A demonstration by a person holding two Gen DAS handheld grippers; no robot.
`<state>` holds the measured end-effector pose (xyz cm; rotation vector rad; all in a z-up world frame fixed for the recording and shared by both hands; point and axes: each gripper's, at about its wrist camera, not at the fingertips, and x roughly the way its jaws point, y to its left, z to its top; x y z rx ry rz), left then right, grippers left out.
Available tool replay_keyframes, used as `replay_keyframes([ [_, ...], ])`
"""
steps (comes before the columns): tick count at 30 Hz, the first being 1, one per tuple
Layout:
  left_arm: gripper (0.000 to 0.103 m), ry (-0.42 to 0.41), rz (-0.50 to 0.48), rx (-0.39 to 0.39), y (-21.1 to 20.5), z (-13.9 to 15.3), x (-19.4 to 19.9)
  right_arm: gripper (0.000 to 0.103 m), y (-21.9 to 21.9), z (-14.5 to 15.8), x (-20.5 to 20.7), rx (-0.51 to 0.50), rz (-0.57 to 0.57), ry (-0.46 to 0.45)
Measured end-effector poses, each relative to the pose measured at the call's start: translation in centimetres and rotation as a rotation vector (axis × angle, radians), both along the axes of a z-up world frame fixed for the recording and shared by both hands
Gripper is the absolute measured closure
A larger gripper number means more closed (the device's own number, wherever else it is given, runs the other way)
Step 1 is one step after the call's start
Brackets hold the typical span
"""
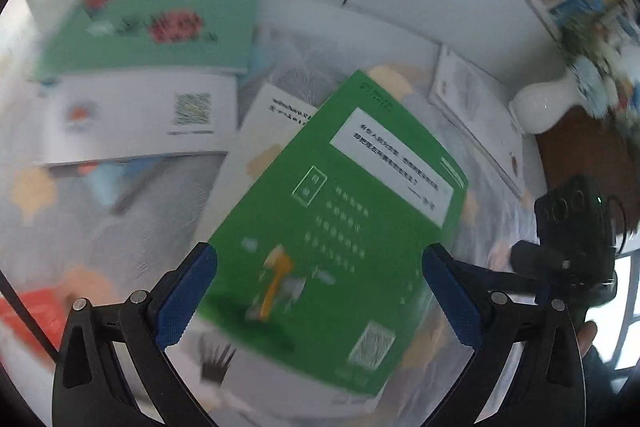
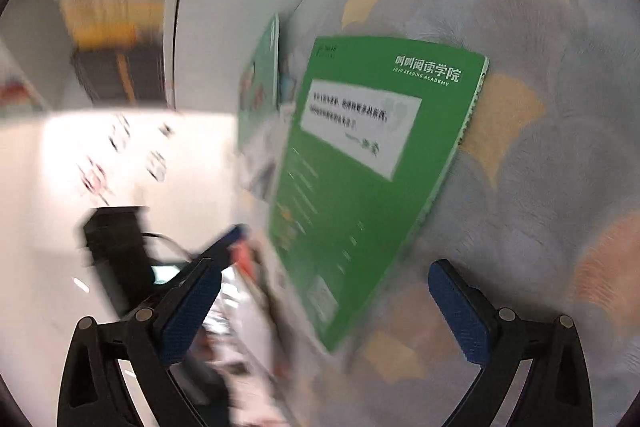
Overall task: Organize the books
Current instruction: 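Move the right gripper to the green contents-page workbook and grasp its edge, then lift the green workbook upright with the right gripper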
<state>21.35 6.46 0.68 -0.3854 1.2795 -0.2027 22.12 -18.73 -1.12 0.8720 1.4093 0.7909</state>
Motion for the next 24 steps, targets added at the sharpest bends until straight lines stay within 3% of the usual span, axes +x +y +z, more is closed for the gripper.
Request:
replay_keyframes([
  [4, 0.001, -0.021, -0.057, -0.06, -0.6, -0.6, 1.3, 0.0, 0.5, 0.8, 3.0, 0.049, -0.084, 0.042],
  [7, 0.001, -0.001, -0.141, -0.135, -1.5, -0.7, 1.4, 0.03, 0.8, 1.0, 3.4, 0.124, -0.118, 0.027],
  [9, 0.001, 0.003, -0.189, -0.122, -1.9, -0.6, 1.5, 0.033, 1.7, 0.7, 4.0, 0.124, -0.093, 0.043],
  [12, 0.001, 0.004, -0.163, -0.139, -1.0, -0.5, 2.0, 0.036, 1.7, 0.4, 4.3, 0.027, -0.096, 0.036],
  [14, 0.001, 0.0, -0.167, -0.133, -0.4, -0.5, 2.3, 0.036, 0.1, -0.1, 4.0, 0.024, -0.138, 0.04],
  [17, 0.001, 0.007, -0.212, -0.123, -0.1, -0.4, 2.6, 0.036, -2.2, 0.2, 3.6, -0.079, -0.224, -0.001],
  [20, 0.001, 0.011, -0.269, -0.108, -0.7, -0.7, 3.4, 0.024, -2.9, -0.4, 3.6, -0.031, -0.245, -0.004],
  [22, 0.001, -0.004, -0.278, -0.108, -0.8, -0.8, 3.7, 0.023, -2.6, -1.1, 4.0, -0.041, -0.243, 0.023],
  [24, 0.001, -0.024, -0.273, -0.114, -0.5, -0.8, 3.9, 0.015, -2.3, -1.1, 4.5, -0.049, -0.249, 0.012],
])
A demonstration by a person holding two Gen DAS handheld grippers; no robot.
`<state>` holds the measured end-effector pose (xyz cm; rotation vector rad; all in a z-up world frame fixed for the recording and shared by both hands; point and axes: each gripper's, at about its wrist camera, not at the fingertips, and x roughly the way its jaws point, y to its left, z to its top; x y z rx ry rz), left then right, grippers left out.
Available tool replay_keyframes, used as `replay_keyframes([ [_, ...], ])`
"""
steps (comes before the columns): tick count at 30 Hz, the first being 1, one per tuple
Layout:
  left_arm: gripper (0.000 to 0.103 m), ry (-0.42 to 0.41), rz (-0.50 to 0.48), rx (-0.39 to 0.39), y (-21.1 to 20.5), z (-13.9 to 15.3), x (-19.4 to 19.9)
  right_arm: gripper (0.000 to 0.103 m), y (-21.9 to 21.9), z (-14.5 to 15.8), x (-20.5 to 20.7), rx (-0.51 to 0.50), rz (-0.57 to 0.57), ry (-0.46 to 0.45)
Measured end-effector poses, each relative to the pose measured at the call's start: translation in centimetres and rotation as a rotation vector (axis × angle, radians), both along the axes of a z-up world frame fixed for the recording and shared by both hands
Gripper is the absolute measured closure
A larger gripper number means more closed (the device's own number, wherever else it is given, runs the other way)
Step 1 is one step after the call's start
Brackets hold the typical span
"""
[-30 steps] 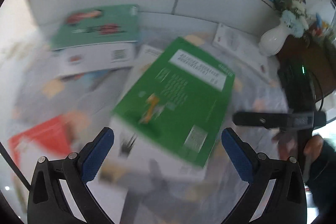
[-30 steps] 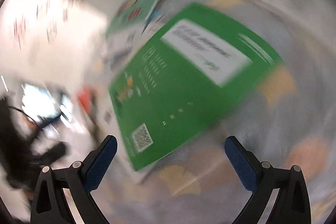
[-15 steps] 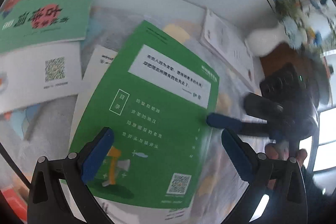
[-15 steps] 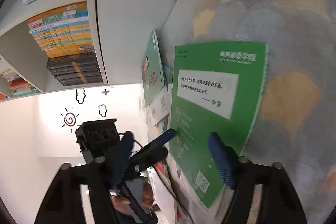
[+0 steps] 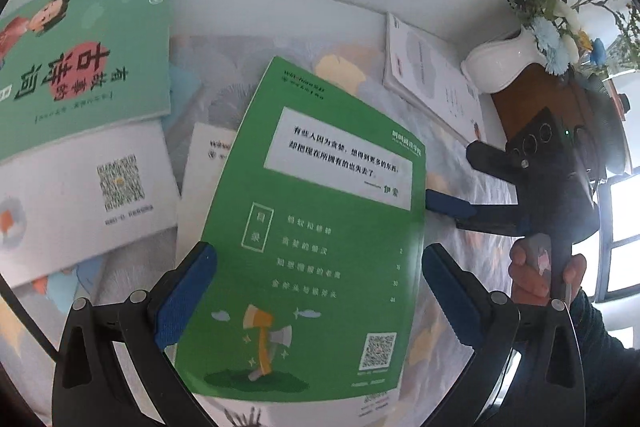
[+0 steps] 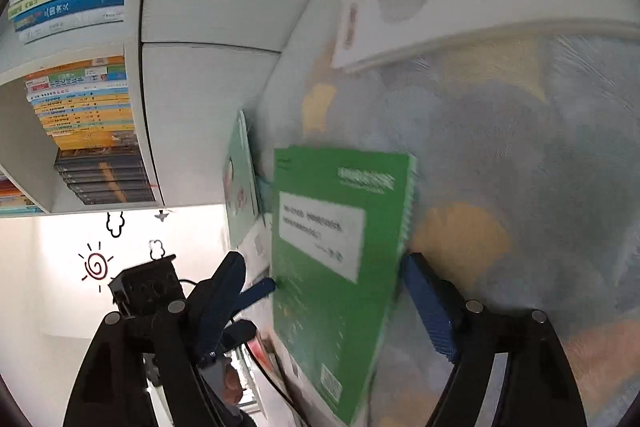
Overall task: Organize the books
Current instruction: 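Lift the green workbook upright with the right gripper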
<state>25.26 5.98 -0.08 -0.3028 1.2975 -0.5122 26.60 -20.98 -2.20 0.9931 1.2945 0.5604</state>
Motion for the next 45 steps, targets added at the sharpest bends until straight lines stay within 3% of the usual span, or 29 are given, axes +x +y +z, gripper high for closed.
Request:
replay_keyframes([
  [3, 0.001, -0.041, -0.008, 0.022, 0.5, 0.1, -0.2, 0.011, 0.7, 0.5, 0.3, -0.022, -0.013, -0.018],
  [4, 0.001, -0.052, -0.007, 0.062, 0.8, 0.0, -0.3, 0.011, 0.8, 0.5, 0.3, -0.032, -0.012, -0.029],
  [6, 0.001, 0.004, -0.023, 0.159, 0.9, -1.7, -0.1, 0.011, 1.3, 0.7, 0.6, -0.069, 0.002, -0.051],
  [7, 0.001, -0.048, -0.046, 0.139, 0.8, -1.2, -0.5, 0.009, 1.5, 0.8, 0.7, -0.087, 0.007, -0.061],
  [8, 0.001, -0.021, -0.083, 0.093, 0.5, -1.3, -0.7, 0.0, 2.2, 1.1, 1.0, -0.11, 0.026, -0.089],
  [11, 0.001, -0.016, -0.122, 0.133, 0.1, -1.0, -1.3, 0.001, 4.1, 1.7, 2.1, -0.192, 0.113, -0.136],
  [12, 0.001, -0.029, -0.131, 0.168, 0.0, -0.9, -1.6, 0.006, 4.2, 1.7, 2.2, -0.195, 0.101, -0.128],
  [13, 0.001, -0.04, -0.131, 0.18, 0.2, -0.7, -2.0, 0.027, 3.9, 1.6, 2.1, -0.187, 0.071, -0.117],
  [14, 0.001, -0.05, -0.113, 0.164, 0.6, -0.5, -2.3, 0.046, 3.4, 1.4, 2.0, -0.172, 0.032, -0.091],
  [16, 0.001, -0.048, -0.042, 0.099, 2.4, -0.2, -2.6, 0.059, 2.4, 0.9, 1.4, -0.125, -0.018, -0.073],
  [17, 0.001, -0.036, -0.006, 0.053, 3.4, -0.3, -2.7, 0.063, 1.8, 0.5, 0.8, -0.053, -0.039, -0.083],
  [21, 0.001, -0.004, 0.029, -0.069, 5.8, -0.5, -3.4, 0.065, 1.3, 0.1, 0.1, 0.174, -0.025, -0.099],
  [25, 0.001, 0.019, 0.007, -0.129, 5.7, -0.3, -4.7, 0.062, 3.9, 0.2, 0.5, 0.16, 0.118, -0.085],
  [28, 0.001, 0.013, -0.007, -0.106, 4.7, 0.0, -5.2, 0.055, 6.5, -0.5, 0.3, 0.149, 0.184, -0.048],
  [30, 0.001, 0.016, -0.002, -0.088, 4.4, 0.0, -5.2, 0.067, 7.7, 0.1, -0.4, 0.054, 0.182, -0.097],
  [31, 0.001, 0.017, 0.006, -0.104, 4.5, 0.1, -5.3, 0.083, 7.7, 0.5, -0.8, 0.044, 0.16, -0.117],
  [32, 0.001, 0.01, 0.022, -0.139, 4.6, 0.4, -5.3, 0.094, 7.2, 0.7, -1.2, 0.076, 0.12, -0.123],
  [33, 0.001, 0.002, 0.034, -0.179, 4.8, 0.7, -5.3, 0.096, 6.5, 1.0, -1.6, 0.139, 0.078, -0.117],
  [36, 0.001, -0.027, 0.054, -0.357, 5.9, 2.8, -6.0, 0.096, 5.5, 3.7, -3.1, 0.215, 0.021, -0.171],
  [39, 0.001, -0.085, 0.057, -0.443, 6.8, 6.2, -7.7, 0.094, 5.3, 6.2, -4.6, 0.327, 0.047, -0.198],
  [41, 0.001, -0.126, 0.055, -0.457, 7.1, 8.4, -9.3, 0.093, 5.1, 8.1, -5.4, 0.343, 0.068, -0.24],
  [45, 0.001, -0.192, 0.06, -0.386, 7.2, 11.7, -14.1, 0.093, 4.2, 10.5, -7.0, 0.45, 0.093, -0.255],
])
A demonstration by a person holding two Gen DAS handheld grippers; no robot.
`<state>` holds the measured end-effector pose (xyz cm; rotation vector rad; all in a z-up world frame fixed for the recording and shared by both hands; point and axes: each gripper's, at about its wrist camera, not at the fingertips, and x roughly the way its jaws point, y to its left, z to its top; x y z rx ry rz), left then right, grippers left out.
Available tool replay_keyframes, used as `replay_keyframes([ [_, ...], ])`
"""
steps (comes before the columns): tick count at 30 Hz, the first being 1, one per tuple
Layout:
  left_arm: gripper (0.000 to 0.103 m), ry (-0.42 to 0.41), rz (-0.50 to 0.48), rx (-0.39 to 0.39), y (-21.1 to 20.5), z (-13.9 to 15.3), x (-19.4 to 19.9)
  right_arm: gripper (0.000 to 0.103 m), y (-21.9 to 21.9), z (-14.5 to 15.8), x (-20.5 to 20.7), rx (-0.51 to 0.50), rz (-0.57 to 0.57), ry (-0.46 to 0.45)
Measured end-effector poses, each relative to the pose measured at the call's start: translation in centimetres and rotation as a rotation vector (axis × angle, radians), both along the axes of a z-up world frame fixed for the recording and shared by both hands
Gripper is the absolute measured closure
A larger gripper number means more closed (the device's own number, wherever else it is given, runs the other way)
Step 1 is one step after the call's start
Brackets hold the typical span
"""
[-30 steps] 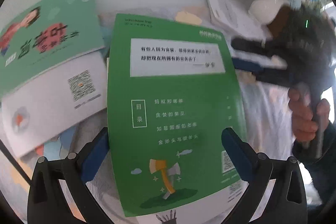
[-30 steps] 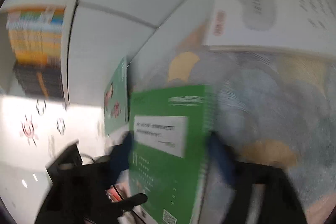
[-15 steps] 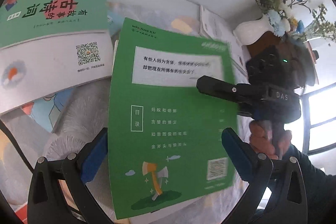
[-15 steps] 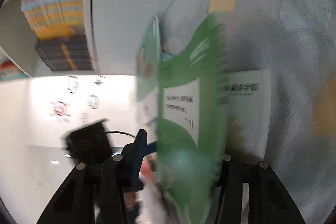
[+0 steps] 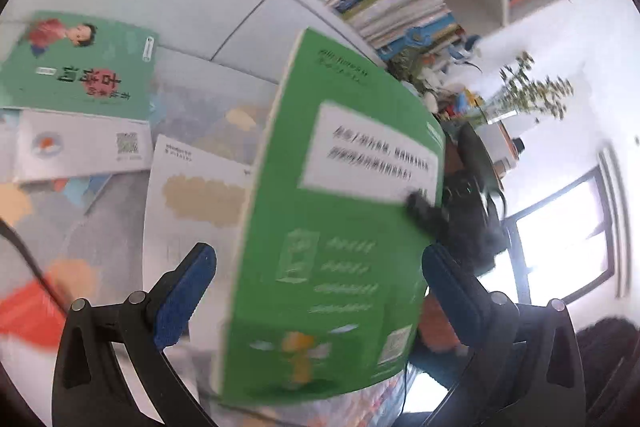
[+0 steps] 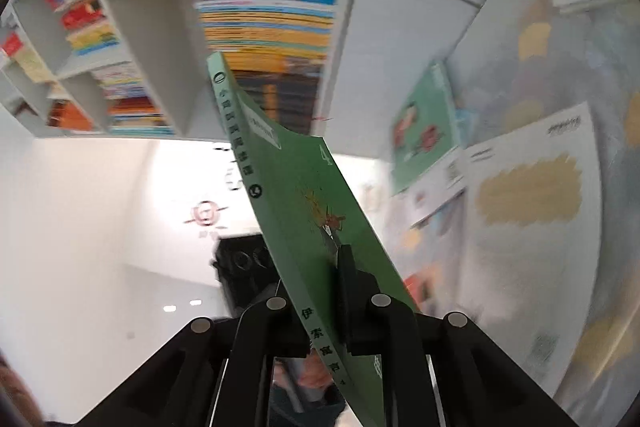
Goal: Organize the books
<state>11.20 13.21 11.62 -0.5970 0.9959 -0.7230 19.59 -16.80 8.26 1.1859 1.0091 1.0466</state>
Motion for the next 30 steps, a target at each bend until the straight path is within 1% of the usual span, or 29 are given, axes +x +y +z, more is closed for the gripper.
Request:
replay_keyframes([
  [2, 0.001, -0.005, 0.007, 0.029, -0.3, 1.2, -2.2, 0.093, -0.3, 0.4, -1.1, 0.077, 0.028, 0.023],
  [4, 0.001, -0.005, 0.013, 0.027, -1.1, 2.2, -4.3, 0.093, -0.5, 0.9, -2.4, 0.131, 0.063, 0.042],
  [6, 0.001, -0.019, 0.013, -0.007, -1.4, 2.5, -6.3, 0.092, -0.9, 1.2, -4.0, 0.13, 0.091, 0.038],
  [8, 0.001, -0.017, 0.036, 0.012, -2.4, 2.5, -7.7, 0.092, -1.3, 1.5, -5.7, 0.142, 0.131, 0.04],
  [9, 0.001, 0.006, 0.079, 0.025, -2.6, 2.2, -8.7, 0.092, -1.4, 1.5, -6.4, 0.151, 0.146, 0.039],
  [10, 0.005, 0.047, 0.14, 0.025, -2.5, 1.6, -9.7, 0.092, -1.5, 1.6, -7.3, 0.159, 0.162, 0.034],
  [11, 0.012, 0.08, 0.178, 0.006, -2.0, 1.1, -10.7, 0.092, -1.7, 1.4, -8.2, 0.168, 0.171, 0.031],
  [13, 0.02, 0.149, 0.248, -0.053, -1.8, 0.0, -11.9, 0.092, -1.7, 1.1, -9.5, 0.195, 0.187, 0.035],
  [14, 0.023, 0.15, 0.276, -0.07, -1.8, 0.0, -12.8, 0.092, -1.4, 1.0, -10.2, 0.197, 0.193, 0.038],
  [15, 0.025, 0.141, 0.297, -0.075, -1.7, 0.1, -13.5, 0.092, -1.3, 0.8, -10.7, 0.193, 0.2, 0.041],
  [16, 0.029, 0.135, 0.326, -0.056, -1.6, 0.4, -14.3, 0.092, -0.9, 0.7, -10.9, 0.188, 0.214, 0.048],
  [17, 0.038, 0.129, 0.361, -0.033, -1.3, 0.7, -15.0, 0.092, -0.6, 0.5, -11.3, 0.179, 0.226, 0.054],
  [18, 0.043, 0.13, 0.391, -0.017, -1.0, 0.9, -15.4, 0.092, -0.2, 0.5, -11.5, 0.17, 0.231, 0.059],
  [19, 0.055, 0.139, 0.419, -0.012, -0.3, 0.9, -16.0, 0.092, 0.0, 0.4, -11.7, 0.167, 0.236, 0.064],
  [20, 0.067, 0.15, 0.442, -0.022, 0.4, 0.8, -16.4, 0.092, 0.4, 0.3, -11.9, 0.159, 0.237, 0.073],
  [22, 0.076, 0.165, 0.477, -0.069, 2.0, 0.6, -17.4, 0.092, 0.8, 0.3, -12.0, 0.141, 0.227, 0.08],
  [23, 0.078, 0.168, 0.486, -0.098, 2.8, 0.4, -17.8, 0.092, 1.2, 0.3, -12.1, 0.134, 0.224, 0.082],
  [25, 0.08, 0.166, 0.488, -0.126, 4.2, 0.3, -18.6, 0.092, 2.0, 0.4, -12.2, 0.125, 0.226, 0.085],
  [27, 0.08, 0.148, 0.478, -0.155, 5.4, 0.4, -19.5, 0.092, 3.4, 0.7, -12.5, 0.119, 0.23, 0.085],
  [30, 0.08, 0.13, 0.472, -0.251, 7.4, -0.1, -21.1, 0.092, 5.4, 0.8, -12.7, 0.121, 0.223, 0.09],
])
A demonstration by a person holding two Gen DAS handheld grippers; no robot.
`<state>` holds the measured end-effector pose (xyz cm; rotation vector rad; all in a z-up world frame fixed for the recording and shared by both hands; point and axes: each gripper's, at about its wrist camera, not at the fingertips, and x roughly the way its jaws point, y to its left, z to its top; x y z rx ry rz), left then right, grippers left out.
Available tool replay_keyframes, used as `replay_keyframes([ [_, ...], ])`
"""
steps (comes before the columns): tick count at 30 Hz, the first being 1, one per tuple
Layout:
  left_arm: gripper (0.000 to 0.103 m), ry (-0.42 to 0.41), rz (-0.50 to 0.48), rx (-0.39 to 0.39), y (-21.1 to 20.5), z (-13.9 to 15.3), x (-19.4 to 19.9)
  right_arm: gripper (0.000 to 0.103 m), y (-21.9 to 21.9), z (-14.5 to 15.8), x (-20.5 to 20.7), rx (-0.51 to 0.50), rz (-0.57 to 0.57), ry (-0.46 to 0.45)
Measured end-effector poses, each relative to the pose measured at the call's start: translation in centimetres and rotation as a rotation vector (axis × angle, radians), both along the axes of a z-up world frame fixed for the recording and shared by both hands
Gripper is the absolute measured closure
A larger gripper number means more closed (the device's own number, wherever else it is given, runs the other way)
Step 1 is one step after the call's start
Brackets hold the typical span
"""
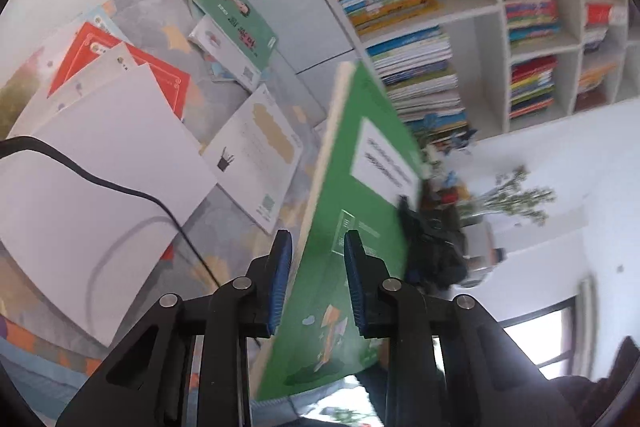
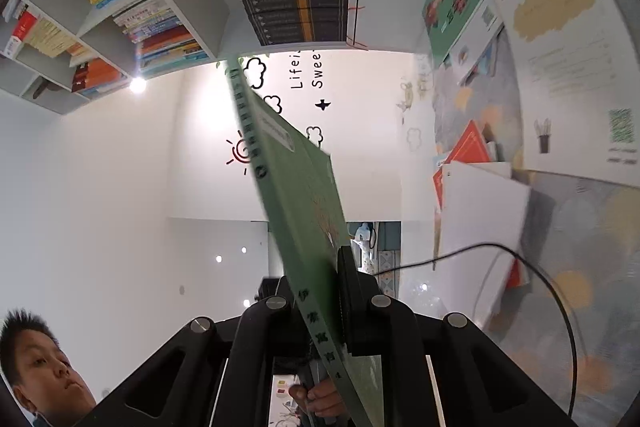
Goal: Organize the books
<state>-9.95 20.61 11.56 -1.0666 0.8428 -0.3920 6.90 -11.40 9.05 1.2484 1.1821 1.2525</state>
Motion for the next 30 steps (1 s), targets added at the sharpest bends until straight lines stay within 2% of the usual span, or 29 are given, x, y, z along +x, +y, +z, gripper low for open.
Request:
replay_keyframes([
  [3, 0.08, -0.037, 0.028, -0.067, 2.0, -0.5, -1.6, 0.092, 1.9, 0.1, -0.3, -0.032, -0.017, 0.01],
  [6, 0.08, -0.038, 0.053, -0.077, 3.6, -0.5, -2.5, 0.092, 4.0, 0.0, -0.7, -0.081, -0.007, 0.015],
  [8, 0.08, -0.002, 0.068, -0.044, 4.6, -0.1, -2.9, 0.093, 5.6, -0.3, -1.0, -0.12, 0.003, 0.018],
  [11, 0.079, 0.008, 0.076, 0.083, 6.1, 1.5, -3.2, 0.092, 8.1, -0.7, -1.6, -0.216, 0.02, -0.021],
  [14, 0.077, -0.026, 0.091, 0.075, 7.7, 2.4, -3.6, 0.089, 10.3, -1.6, -2.0, -0.237, 0.027, -0.027],
  [16, 0.077, -0.039, 0.095, 0.059, 8.6, 2.7, -3.5, 0.087, 11.4, -2.4, -2.1, -0.226, 0.038, 0.0],
  [19, 0.077, -0.041, 0.068, 0.129, 8.1, 3.4, -2.9, 0.087, 12.1, -3.2, -2.5, -0.206, 0.021, 0.009],
  [23, 0.071, -0.059, -0.038, 0.168, 5.1, 3.4, -1.3, 0.087, 10.3, -3.0, -3.2, -0.257, -0.023, -0.015],
  [27, 0.071, -0.027, -0.137, 0.199, 0.3, 2.2, 1.3, 0.087, 4.8, -2.9, -3.8, -0.304, -0.123, -0.019],
  [30, 0.071, -0.036, -0.193, 0.216, -2.9, 2.4, 3.2, 0.086, 0.7, -3.5, -4.4, -0.344, -0.191, -0.016],
])
